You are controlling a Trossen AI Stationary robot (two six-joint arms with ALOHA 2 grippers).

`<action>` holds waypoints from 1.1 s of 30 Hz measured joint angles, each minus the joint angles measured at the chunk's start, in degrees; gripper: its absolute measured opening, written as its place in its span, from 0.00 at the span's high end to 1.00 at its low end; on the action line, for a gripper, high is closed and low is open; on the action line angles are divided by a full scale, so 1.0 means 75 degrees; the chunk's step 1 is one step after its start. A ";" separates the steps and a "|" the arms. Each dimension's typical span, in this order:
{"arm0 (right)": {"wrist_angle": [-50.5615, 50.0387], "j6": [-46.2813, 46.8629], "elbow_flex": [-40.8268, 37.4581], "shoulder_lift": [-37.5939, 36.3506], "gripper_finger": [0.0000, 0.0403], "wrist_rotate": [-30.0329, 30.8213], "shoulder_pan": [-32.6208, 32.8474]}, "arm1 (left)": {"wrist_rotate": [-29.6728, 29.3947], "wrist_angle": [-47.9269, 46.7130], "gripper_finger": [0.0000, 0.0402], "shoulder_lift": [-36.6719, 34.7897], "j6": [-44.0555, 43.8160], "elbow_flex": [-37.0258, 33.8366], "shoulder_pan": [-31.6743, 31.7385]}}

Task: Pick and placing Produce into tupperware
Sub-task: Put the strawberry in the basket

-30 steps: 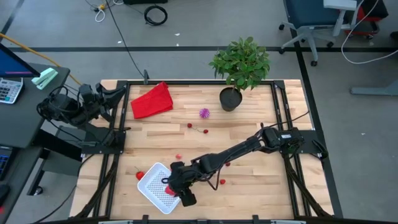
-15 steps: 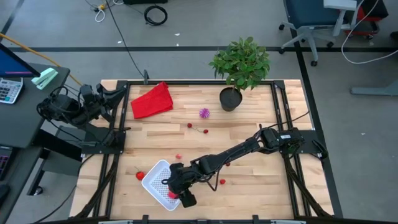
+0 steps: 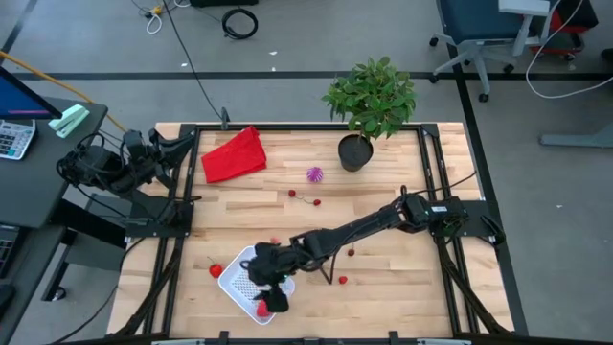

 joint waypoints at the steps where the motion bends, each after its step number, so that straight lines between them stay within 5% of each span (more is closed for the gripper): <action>1: 0.0000 0.0251 0.0216 -0.0002 0.30 -0.0001 -0.0035 | 0.0000 0.0007 0.94 0.0000 -0.0102 0.0000 0.0001; 11: 0.0051 0.1230 0.1763 -0.0041 0.33 0.0001 -0.0309 | 0.0009 0.0202 0.93 -0.0005 -0.0468 -0.0003 -0.0001; 19: -0.0365 0.2029 0.1738 -0.0044 0.34 0.0003 -0.0310 | 0.0348 0.0427 0.97 -0.0009 -0.2303 0.0000 0.0001; 33: -0.1013 0.2315 0.1726 -0.0044 0.35 0.0452 0.0053 | 0.0988 0.0445 0.96 -0.0006 -0.2763 -0.0001 0.0000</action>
